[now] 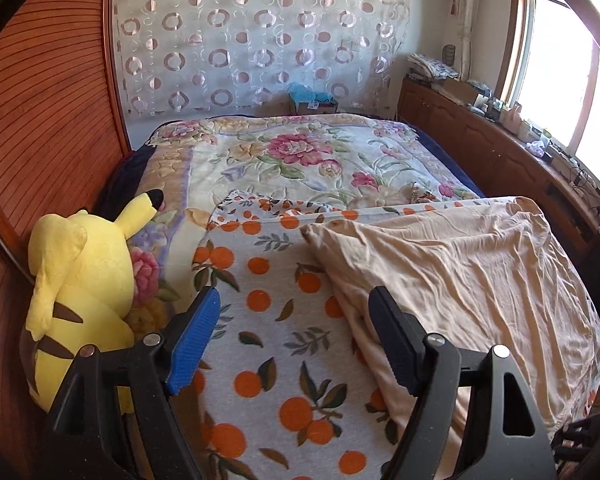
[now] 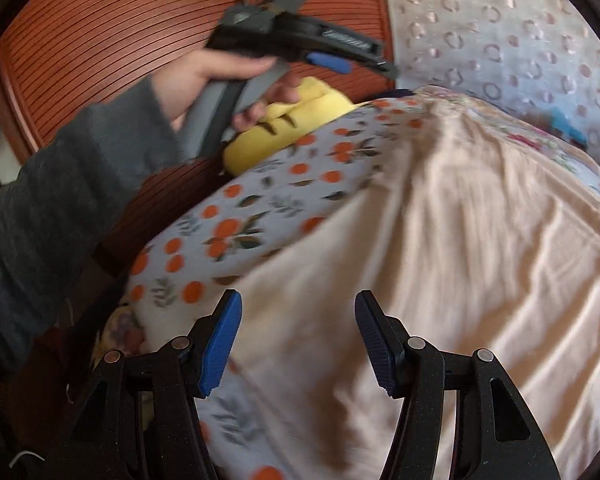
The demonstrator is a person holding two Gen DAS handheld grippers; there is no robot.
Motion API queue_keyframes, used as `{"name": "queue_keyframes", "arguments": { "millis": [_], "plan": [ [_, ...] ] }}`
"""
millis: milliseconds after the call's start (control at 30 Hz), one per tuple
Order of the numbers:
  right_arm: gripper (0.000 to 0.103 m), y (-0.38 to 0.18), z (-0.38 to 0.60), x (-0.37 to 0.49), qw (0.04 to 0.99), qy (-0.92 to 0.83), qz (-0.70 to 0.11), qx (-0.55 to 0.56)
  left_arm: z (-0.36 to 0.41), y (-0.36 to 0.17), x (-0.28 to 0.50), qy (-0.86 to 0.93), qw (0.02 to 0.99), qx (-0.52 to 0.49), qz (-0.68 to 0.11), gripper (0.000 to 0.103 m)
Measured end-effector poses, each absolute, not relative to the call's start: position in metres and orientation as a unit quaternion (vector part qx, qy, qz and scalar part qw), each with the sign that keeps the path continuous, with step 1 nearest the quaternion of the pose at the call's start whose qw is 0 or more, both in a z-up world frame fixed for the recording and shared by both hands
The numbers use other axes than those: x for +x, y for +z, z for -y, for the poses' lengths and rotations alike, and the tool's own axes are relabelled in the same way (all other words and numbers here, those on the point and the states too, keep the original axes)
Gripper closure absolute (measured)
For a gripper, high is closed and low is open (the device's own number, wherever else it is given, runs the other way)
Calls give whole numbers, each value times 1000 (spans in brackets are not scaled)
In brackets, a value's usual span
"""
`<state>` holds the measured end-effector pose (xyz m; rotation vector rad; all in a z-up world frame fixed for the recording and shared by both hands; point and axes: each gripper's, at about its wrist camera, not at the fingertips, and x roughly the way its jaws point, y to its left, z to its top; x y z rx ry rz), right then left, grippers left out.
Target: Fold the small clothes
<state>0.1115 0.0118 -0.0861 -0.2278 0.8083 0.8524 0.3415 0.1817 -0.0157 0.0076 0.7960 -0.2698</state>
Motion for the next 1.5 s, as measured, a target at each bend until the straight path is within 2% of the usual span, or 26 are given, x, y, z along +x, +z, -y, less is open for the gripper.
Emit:
{"name": "queue_keyframes", "arguments": {
  "millis": [233,333,400,433,467,767,800,867,900,933,1200,1500],
  "plan": [
    [42,-105,-29,115,811,416,-384,-146,-185,-29,358,-144,904,-12,-402,26],
    [54,-109,-35,107,811,414,-378,-170,-182,-33,368,-152,901,-18,-406,26],
    [72,-107,-34,101,818,403,-363,-193,-179,-36,373,-158,900,-24,-407,26],
    [97,-107,-33,100,819,400,-360,-196,-177,-37,376,-162,898,-28,-407,26],
    [100,-107,-32,102,819,400,-363,-192,-174,-39,379,-167,897,-31,-409,26],
    [100,-72,16,113,848,394,-337,-114,-132,-63,416,-196,874,-56,-440,27],
    [100,-68,23,115,853,388,-332,-106,-127,-66,421,-197,871,-59,-446,33],
    [100,-62,39,118,862,378,-326,-93,-120,-72,427,-196,863,-66,-460,54],
    [100,-60,47,117,866,372,-323,-88,-115,-72,426,-196,862,-69,-463,80],
    [100,-57,56,117,870,366,-319,-80,-109,-71,425,-199,860,-65,-465,90],
    [100,-43,142,98,898,321,-300,-19,-28,4,395,-229,886,-1,-403,94],
    [100,-43,255,32,928,228,-291,41,124,58,385,-291,880,56,-371,94]
  ]
}}
